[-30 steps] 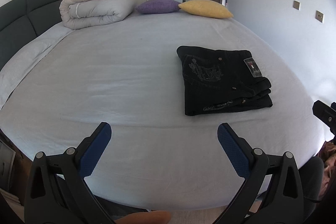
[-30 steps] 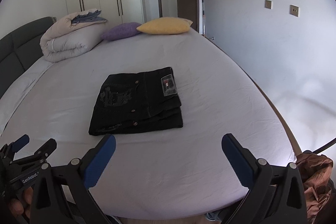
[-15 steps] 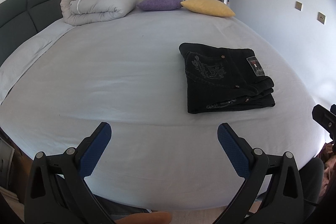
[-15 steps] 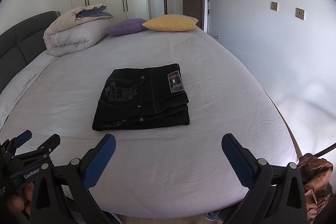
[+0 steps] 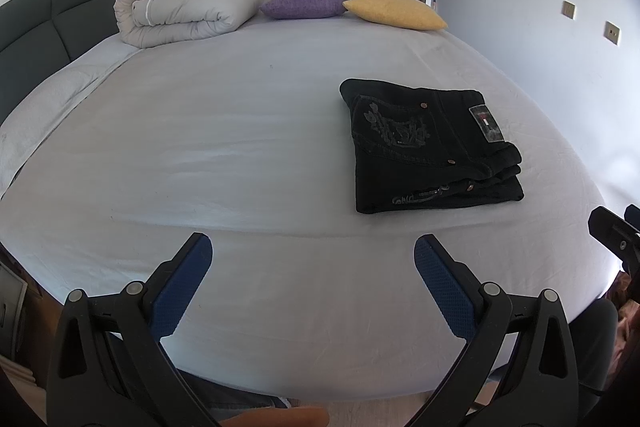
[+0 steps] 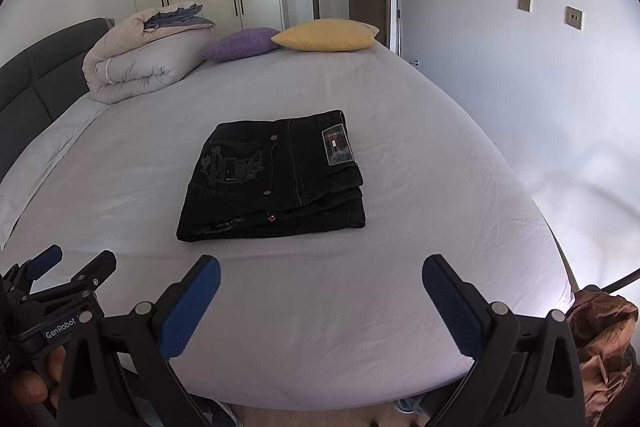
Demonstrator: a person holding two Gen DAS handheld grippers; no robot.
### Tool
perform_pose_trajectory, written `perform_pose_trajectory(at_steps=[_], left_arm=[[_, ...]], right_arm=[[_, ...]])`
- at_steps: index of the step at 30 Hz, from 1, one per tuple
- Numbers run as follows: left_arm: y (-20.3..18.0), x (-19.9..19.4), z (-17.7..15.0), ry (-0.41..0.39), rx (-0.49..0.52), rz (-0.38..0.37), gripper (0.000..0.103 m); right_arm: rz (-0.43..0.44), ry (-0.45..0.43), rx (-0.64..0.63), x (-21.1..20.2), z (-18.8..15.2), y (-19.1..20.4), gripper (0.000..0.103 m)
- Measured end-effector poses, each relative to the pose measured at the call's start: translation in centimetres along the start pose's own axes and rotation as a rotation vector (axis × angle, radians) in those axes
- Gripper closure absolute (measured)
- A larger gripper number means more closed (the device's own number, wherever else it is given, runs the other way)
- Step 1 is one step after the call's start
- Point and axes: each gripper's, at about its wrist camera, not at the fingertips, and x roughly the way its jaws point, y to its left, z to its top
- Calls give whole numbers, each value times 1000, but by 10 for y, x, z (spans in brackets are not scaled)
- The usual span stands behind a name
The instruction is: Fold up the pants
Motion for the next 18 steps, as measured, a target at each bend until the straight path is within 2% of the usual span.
perform_pose_trajectory(at_steps=[18], left_arm=[[-2,3,-4,6,-1,-2,0]], right_arm=[[4,7,-3,2,-2,2,0]])
